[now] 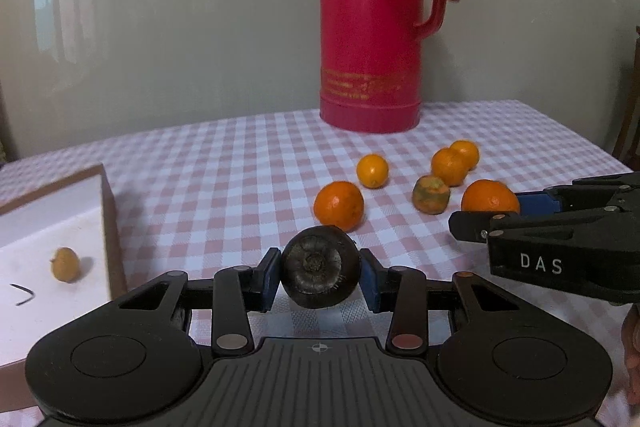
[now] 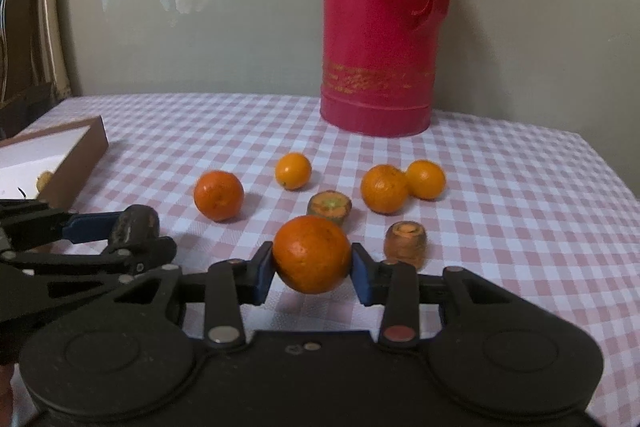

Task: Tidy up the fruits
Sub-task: 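Carry the dark fruit and orange over the white tray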

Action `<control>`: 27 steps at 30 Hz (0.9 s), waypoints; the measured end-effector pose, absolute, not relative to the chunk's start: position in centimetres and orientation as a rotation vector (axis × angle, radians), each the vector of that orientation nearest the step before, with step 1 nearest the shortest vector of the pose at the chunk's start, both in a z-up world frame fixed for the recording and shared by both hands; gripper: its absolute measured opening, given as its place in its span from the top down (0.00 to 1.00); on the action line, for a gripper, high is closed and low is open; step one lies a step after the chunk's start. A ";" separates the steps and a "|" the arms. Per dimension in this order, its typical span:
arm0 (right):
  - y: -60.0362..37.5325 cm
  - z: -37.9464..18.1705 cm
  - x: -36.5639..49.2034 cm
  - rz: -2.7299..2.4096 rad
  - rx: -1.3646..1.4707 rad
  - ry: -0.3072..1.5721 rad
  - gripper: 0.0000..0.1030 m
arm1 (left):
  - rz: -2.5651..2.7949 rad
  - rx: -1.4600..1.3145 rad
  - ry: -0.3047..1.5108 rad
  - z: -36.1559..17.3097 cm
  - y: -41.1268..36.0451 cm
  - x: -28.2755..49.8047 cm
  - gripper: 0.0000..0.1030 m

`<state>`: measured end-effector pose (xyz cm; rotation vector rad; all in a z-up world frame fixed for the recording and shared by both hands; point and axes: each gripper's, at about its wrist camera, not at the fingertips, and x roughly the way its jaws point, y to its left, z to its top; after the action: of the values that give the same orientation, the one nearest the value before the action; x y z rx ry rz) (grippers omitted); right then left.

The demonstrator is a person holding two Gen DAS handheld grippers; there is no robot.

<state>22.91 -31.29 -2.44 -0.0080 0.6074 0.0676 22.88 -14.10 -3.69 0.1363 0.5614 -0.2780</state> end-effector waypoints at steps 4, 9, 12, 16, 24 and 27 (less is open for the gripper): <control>-31.2 -1.6 21.5 0.062 -0.002 0.582 0.70 | -0.275 0.153 0.541 -2.7 -13.4 21.5 0.60; -30.5 -0.5 19.8 0.067 -0.007 0.548 0.70 | -0.262 0.179 0.519 -1.8 -12.4 20.0 0.60; -30.1 -0.5 18.8 0.074 -0.003 0.549 0.70 | -0.249 0.177 0.519 -1.7 -11.3 19.0 0.60; -29.1 -0.2 17.3 0.096 -0.018 0.540 0.70 | -0.232 0.166 0.520 -1.6 -9.8 17.5 0.60; -26.9 0.4 14.7 0.153 -0.039 0.515 0.70 | -0.197 0.165 0.476 -0.4 -7.3 14.6 0.60; -25.7 1.0 13.8 0.188 -0.055 0.494 0.70 | -0.178 0.165 0.457 -0.1 -5.9 13.4 0.60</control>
<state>13.82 -25.66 0.99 -0.0546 0.4940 0.1878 13.41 -5.93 -0.07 0.1645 0.4565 -0.1778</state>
